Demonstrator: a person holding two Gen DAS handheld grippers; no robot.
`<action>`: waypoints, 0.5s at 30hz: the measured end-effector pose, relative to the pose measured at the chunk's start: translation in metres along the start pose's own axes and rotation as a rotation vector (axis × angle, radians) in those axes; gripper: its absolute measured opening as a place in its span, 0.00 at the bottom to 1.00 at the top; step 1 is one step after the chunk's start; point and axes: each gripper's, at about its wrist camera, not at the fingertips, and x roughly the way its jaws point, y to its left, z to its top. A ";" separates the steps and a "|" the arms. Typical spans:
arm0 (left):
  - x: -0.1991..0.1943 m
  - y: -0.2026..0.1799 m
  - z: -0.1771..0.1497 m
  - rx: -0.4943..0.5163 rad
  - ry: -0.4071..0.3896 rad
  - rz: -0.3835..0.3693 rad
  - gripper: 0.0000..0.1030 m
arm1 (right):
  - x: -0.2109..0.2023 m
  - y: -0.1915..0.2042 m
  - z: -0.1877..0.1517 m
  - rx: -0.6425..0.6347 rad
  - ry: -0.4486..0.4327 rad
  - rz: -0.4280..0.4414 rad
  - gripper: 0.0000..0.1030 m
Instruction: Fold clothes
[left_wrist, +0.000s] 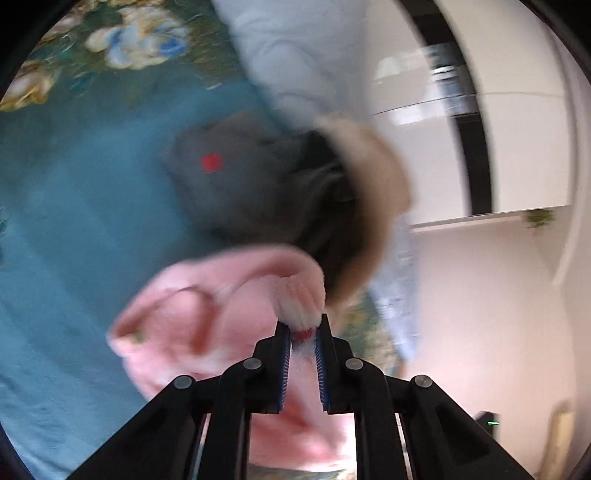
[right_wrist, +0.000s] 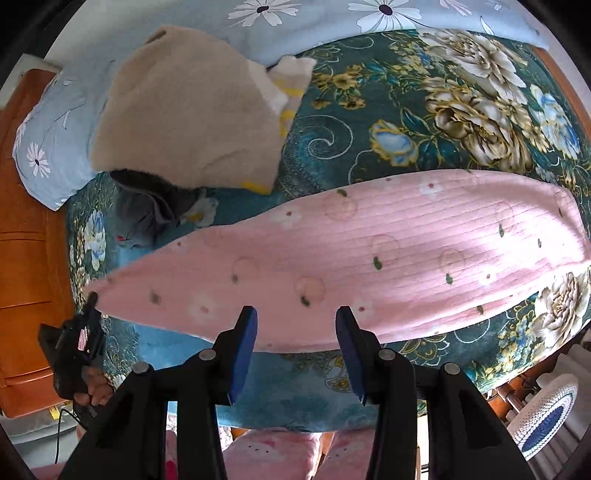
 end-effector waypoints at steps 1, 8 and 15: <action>0.010 0.019 -0.002 -0.036 0.036 0.061 0.13 | 0.000 0.000 -0.002 0.001 0.002 -0.005 0.44; 0.040 0.072 -0.022 -0.140 0.141 0.207 0.34 | -0.004 -0.011 -0.012 0.043 0.003 -0.035 0.44; 0.051 0.102 -0.032 -0.261 0.139 0.201 0.54 | -0.009 -0.012 -0.015 0.048 0.005 -0.046 0.44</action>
